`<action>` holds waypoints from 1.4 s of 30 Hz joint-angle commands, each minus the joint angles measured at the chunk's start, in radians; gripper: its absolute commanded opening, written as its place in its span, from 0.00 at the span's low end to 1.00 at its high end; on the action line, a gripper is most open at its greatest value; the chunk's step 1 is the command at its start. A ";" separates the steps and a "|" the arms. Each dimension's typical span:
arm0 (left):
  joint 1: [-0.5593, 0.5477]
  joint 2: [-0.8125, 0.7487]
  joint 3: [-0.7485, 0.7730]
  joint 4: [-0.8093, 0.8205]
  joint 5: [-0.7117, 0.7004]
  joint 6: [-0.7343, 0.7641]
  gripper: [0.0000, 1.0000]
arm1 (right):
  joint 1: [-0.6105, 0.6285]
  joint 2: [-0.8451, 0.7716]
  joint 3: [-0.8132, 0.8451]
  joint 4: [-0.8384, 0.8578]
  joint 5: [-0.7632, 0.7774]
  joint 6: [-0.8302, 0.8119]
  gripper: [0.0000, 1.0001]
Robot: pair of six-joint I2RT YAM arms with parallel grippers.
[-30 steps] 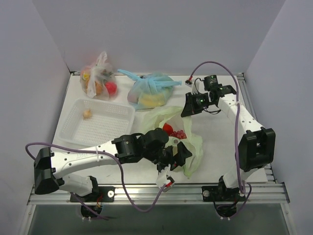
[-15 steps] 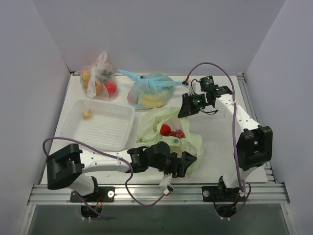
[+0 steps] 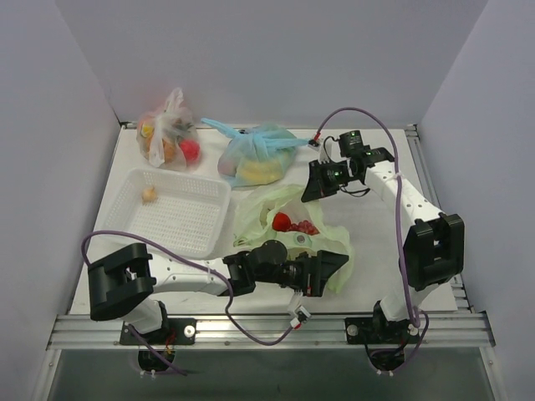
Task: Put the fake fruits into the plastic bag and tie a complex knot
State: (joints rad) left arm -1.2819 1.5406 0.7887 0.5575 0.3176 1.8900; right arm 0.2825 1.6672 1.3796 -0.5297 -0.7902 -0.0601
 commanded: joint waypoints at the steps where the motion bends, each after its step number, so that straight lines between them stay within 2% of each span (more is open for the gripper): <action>1: -0.004 0.027 0.044 0.055 -0.006 0.003 0.97 | 0.018 0.002 -0.013 0.004 -0.021 0.008 0.02; 12: -0.002 0.093 0.135 -0.021 -0.083 -0.089 0.98 | 0.061 -0.023 -0.040 0.005 0.048 0.037 0.04; 16: -0.002 0.110 0.178 -0.092 -0.133 -0.152 0.97 | 0.079 -0.026 -0.039 0.005 0.068 0.034 0.04; 19: 0.000 0.121 0.216 -0.171 -0.153 -0.189 0.92 | 0.090 -0.030 -0.036 0.004 0.078 0.025 0.04; 20: 0.000 0.122 0.227 -0.200 -0.158 -0.201 0.82 | 0.095 -0.030 -0.036 0.002 0.081 0.022 0.05; 21: 0.000 0.121 0.237 -0.227 -0.163 -0.213 0.78 | 0.096 -0.030 -0.033 0.004 0.085 0.020 0.06; 22: 0.000 0.119 0.265 -0.285 -0.166 -0.245 0.71 | 0.098 -0.029 -0.030 0.002 0.082 0.017 0.09; 23: 0.000 0.116 0.288 -0.336 -0.176 -0.259 0.54 | 0.098 -0.029 -0.019 0.000 0.080 0.016 0.11; 25: -0.004 0.116 0.363 -0.461 -0.184 -0.346 0.43 | 0.098 -0.029 -0.005 -0.004 0.083 0.008 0.19; 26: -0.007 0.118 0.392 -0.497 -0.189 -0.377 0.29 | 0.098 -0.029 0.005 -0.009 0.080 0.005 0.22; 28: -0.008 0.121 0.432 -0.556 -0.207 -0.464 0.18 | 0.098 -0.030 0.038 -0.018 0.081 -0.001 0.40; 29: -0.008 0.121 0.476 -0.597 -0.213 -0.491 0.03 | 0.093 -0.032 0.048 -0.021 0.086 -0.009 0.46; 30: -0.008 0.122 0.497 -0.638 -0.222 -0.521 0.00 | 0.089 -0.037 0.077 -0.027 0.091 -0.012 0.56; 32: -0.007 0.119 0.553 -0.674 -0.224 -0.626 0.00 | 0.067 -0.046 0.111 -0.030 0.092 -0.018 0.67; 33: -0.005 0.118 0.573 -0.695 -0.227 -0.662 0.00 | 0.026 -0.050 0.134 -0.035 0.080 -0.015 0.78; 37: 0.009 0.105 0.629 -0.690 -0.251 -0.903 0.00 | -0.136 -0.063 0.266 -0.041 -0.030 0.029 0.84; 41: 0.030 0.122 0.711 -0.679 -0.310 -1.141 0.00 | -0.311 -0.122 0.274 -0.044 -0.115 0.019 0.87; 42: 0.038 0.130 0.757 -0.682 -0.339 -1.251 0.00 | -0.342 -0.156 0.259 -0.043 -0.157 0.017 0.88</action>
State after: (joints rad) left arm -1.2667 1.6699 1.4200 -0.1299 0.0498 0.9577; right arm 0.0200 1.6157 1.6287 -0.5411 -0.8207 -0.0460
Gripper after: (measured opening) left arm 0.034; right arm 0.871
